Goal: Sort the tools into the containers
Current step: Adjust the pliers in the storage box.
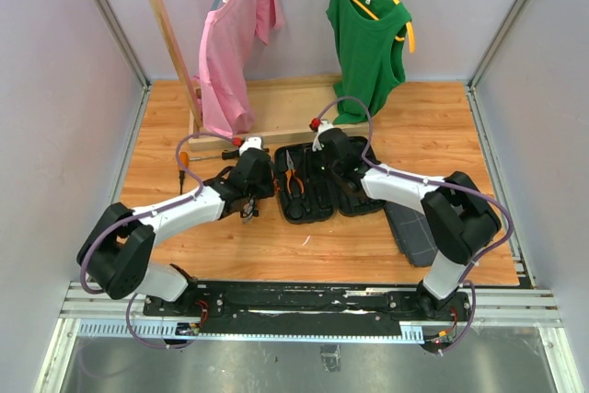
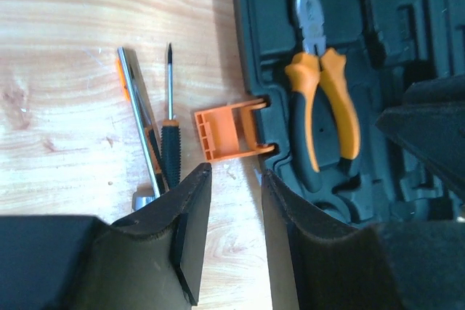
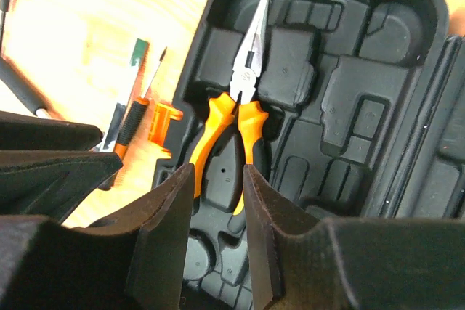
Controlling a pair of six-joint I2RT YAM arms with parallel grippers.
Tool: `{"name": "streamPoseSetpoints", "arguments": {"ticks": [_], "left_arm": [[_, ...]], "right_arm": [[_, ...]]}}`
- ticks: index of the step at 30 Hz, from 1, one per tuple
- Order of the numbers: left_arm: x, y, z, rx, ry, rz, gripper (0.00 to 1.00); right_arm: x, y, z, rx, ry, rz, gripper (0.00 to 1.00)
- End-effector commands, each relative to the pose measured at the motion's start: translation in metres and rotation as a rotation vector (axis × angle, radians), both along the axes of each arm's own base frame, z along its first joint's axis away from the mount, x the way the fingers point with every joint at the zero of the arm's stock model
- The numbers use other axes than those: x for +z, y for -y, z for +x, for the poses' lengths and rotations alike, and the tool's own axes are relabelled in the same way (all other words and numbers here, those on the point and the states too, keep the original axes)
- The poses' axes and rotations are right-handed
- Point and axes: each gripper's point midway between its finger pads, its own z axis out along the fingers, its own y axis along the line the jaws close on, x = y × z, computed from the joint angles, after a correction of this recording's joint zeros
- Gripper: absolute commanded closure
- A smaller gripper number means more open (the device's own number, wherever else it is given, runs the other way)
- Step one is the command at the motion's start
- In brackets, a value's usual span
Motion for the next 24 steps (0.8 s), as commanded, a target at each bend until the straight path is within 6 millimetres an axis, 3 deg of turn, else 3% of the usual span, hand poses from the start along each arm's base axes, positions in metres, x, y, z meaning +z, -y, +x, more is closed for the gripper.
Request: {"name": "streamPoseSetpoints", "arguments": {"ticks": [1,7,18,24], "left_arm": [[0.036,0.007,0.014,0.003,0.07,-0.011,0.61],[0.043,0.026,0.028,-0.025,0.056,-0.015,0.61],[0.012,0.054,0.038,-0.068,-0.015,0.031,0.71],[0.003,0.057,0.041,-0.073,-0.024,0.058,0.74]], "right_arm": [[0.011,0.003,-0.006,0.013,0.035,-0.004,0.65],[0.002,0.014,-0.007,-0.031,-0.025,0.002,0.66],[-0.011,0.013,-0.018,0.006,-0.109,0.032,0.68],[-0.017,0.011,-0.014,0.004,-0.124,0.034,0.72]]}}
